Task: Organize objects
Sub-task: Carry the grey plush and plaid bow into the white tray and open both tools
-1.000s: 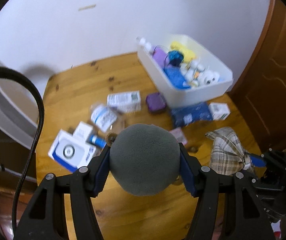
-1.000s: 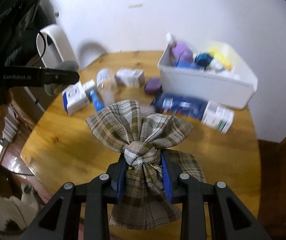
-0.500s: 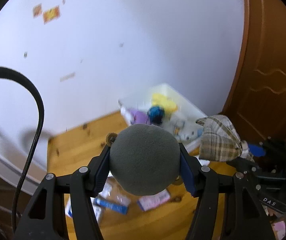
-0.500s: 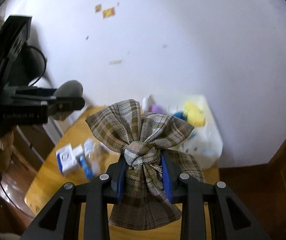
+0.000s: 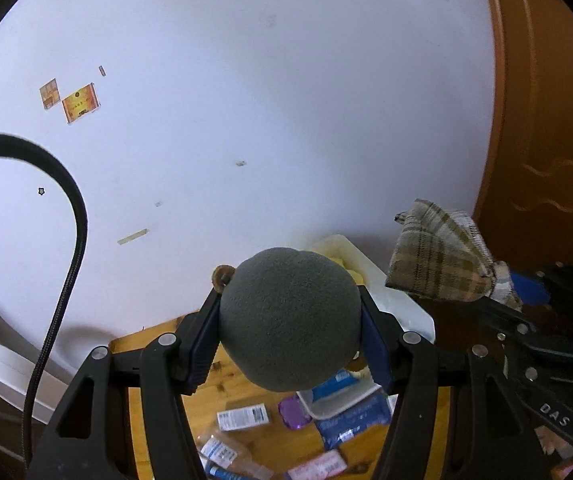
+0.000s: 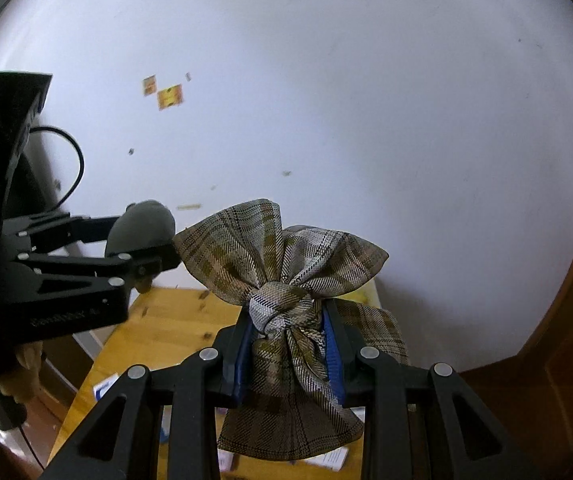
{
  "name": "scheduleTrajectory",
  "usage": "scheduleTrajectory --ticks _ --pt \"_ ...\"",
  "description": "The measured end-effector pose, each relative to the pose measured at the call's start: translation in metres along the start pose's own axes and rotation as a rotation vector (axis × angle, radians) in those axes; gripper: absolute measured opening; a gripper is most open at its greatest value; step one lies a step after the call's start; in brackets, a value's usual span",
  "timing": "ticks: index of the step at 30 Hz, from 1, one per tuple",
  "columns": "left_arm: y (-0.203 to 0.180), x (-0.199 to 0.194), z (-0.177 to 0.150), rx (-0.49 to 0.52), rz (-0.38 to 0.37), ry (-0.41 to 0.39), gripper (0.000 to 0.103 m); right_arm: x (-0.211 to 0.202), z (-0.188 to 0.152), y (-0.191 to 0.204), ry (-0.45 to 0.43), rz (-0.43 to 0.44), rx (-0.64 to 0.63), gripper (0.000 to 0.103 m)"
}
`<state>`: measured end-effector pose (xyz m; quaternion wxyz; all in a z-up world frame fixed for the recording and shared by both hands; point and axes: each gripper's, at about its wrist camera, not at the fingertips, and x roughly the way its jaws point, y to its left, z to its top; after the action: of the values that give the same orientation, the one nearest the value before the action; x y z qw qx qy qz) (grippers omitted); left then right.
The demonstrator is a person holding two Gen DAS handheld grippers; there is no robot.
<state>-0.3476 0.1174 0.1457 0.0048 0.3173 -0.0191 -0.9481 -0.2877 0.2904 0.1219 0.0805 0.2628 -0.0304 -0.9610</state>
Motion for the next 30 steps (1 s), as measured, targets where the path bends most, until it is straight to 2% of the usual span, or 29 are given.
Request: scheduleTrajectory --ticks 6,11,21,24,28,29,30 --pt "0.005 0.033 0.018 -0.016 0.042 0.023 0.066 0.021 0.024 -0.006 -0.003 -0.033 -0.002 0.032" --pt "0.006 0.077 0.025 -0.035 0.050 0.076 0.066 0.053 0.029 -0.017 0.044 -0.055 0.036 0.032" --pt "0.011 0.191 0.029 -0.106 0.101 0.163 0.066 0.134 -0.005 -0.033 0.206 -0.097 0.077 0.034" --pt "0.007 0.223 0.026 -0.110 0.126 0.183 0.070 0.158 -0.018 -0.037 0.261 -0.107 0.089 0.035" --pt "0.004 0.260 0.013 -0.128 0.085 0.269 0.071 0.178 -0.038 -0.036 0.308 -0.113 0.065 0.058" --pt "0.001 0.267 0.009 -0.130 0.069 0.289 0.073 0.180 -0.043 -0.035 0.307 -0.112 0.054 0.065" --pt "-0.010 0.269 0.011 -0.126 0.065 0.293 0.077 0.182 -0.046 -0.033 0.309 -0.108 0.044 0.067"
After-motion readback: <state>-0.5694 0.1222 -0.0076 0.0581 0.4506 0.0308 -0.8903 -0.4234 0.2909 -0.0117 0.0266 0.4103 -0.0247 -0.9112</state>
